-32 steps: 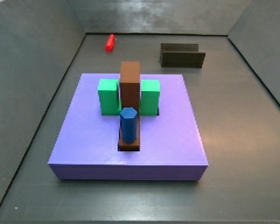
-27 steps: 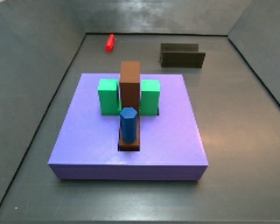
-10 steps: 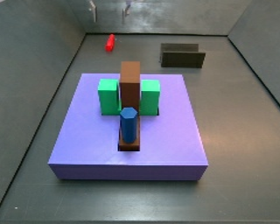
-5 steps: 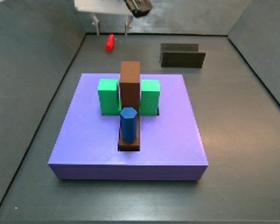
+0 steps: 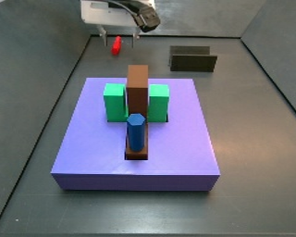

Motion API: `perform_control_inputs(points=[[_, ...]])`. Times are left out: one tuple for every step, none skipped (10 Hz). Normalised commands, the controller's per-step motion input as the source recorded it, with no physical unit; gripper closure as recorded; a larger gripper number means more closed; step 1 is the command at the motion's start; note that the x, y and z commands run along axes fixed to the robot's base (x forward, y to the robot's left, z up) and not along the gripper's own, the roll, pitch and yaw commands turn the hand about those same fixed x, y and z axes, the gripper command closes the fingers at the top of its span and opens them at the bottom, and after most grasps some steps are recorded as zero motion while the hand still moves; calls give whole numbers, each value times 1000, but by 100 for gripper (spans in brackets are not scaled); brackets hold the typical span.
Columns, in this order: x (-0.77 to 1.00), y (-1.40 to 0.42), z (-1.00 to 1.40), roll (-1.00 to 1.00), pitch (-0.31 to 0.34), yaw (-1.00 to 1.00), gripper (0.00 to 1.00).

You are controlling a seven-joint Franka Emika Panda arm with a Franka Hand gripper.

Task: Pick up the red object. Move up. Place the red object on the fixture. Regrasp the red object. Move to above the board. Insert the red object.
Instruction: Pick up the red object.

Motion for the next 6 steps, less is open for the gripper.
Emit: perform_control_inputs(points=[[-106, 214, -337, -56, -56, 0, 0], [-240, 151, -183, -127, -83, -3, 0], [-111, 91, -191, -117, -47, 0, 0], [0, 0, -66, -31, 0, 0, 0], [0, 0, 0, 0, 0, 0, 0], [0, 0, 0, 0, 0, 0, 100]])
